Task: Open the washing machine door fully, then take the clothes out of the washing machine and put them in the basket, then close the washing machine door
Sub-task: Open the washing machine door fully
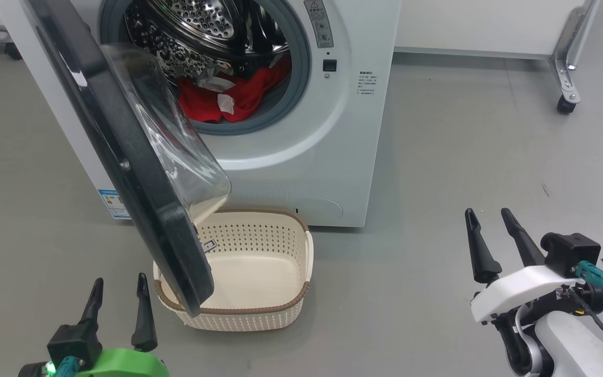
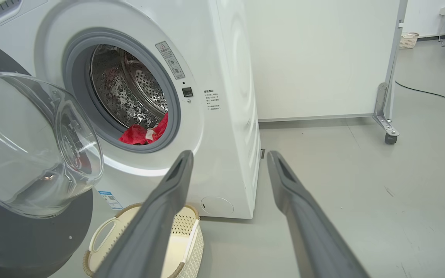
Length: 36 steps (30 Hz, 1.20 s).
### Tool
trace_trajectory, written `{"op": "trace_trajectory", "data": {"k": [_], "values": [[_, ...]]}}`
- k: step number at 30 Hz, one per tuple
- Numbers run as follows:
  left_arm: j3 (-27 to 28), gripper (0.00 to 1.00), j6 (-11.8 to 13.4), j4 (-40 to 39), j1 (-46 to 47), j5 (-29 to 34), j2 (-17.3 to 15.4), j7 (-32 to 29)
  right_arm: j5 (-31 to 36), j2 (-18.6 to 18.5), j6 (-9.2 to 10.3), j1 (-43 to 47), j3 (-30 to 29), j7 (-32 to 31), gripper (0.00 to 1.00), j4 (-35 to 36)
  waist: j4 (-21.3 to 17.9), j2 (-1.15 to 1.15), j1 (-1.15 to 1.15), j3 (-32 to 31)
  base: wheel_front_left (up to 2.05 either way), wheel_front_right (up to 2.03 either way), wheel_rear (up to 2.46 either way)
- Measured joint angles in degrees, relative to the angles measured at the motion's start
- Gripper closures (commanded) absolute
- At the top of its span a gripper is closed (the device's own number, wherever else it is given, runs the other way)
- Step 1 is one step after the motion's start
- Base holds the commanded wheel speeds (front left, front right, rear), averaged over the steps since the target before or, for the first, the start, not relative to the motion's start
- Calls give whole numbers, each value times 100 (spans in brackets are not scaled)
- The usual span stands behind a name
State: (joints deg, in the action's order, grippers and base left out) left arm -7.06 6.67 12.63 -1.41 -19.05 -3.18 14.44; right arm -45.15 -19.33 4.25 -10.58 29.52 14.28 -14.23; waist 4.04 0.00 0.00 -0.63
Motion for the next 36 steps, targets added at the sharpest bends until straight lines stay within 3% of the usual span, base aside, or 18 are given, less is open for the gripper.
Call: {"op": "trace_trajectory", "data": {"k": [36], "values": [[142, 0, -120, -113, -6, 68, 29, 0, 907, 279, -89, 541, -519, 0, 0, 523, -105, 0, 0, 205, 0, 0, 0]]}}
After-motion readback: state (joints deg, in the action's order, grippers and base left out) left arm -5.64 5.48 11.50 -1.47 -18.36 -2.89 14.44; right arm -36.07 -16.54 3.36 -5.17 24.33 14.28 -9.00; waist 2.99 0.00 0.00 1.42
